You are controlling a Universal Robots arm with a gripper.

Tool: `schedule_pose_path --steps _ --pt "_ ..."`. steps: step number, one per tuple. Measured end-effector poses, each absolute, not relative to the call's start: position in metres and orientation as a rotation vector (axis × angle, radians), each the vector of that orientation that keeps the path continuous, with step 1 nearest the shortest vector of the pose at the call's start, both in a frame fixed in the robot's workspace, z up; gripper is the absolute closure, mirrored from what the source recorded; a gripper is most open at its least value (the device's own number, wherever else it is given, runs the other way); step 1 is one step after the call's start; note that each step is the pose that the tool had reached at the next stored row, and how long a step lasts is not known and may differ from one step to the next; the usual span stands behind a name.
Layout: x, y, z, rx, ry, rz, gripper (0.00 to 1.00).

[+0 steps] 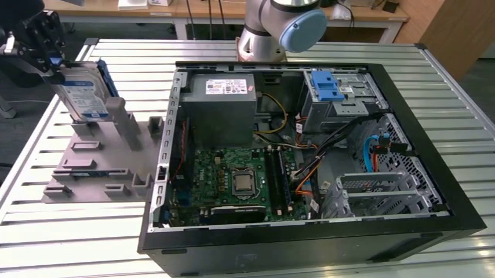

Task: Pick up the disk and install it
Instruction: 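Pick up the disk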

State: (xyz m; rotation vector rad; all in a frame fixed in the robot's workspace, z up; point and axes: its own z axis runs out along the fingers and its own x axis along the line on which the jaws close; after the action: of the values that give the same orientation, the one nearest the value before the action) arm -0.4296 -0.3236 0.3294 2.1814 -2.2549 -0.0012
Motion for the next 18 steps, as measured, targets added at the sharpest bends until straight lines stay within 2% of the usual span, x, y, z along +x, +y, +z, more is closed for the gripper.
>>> schedule_pose_path --steps 18 --pt "-0.4296 -0.3233 0.3357 2.181 -2.255 -0.001 0.64"
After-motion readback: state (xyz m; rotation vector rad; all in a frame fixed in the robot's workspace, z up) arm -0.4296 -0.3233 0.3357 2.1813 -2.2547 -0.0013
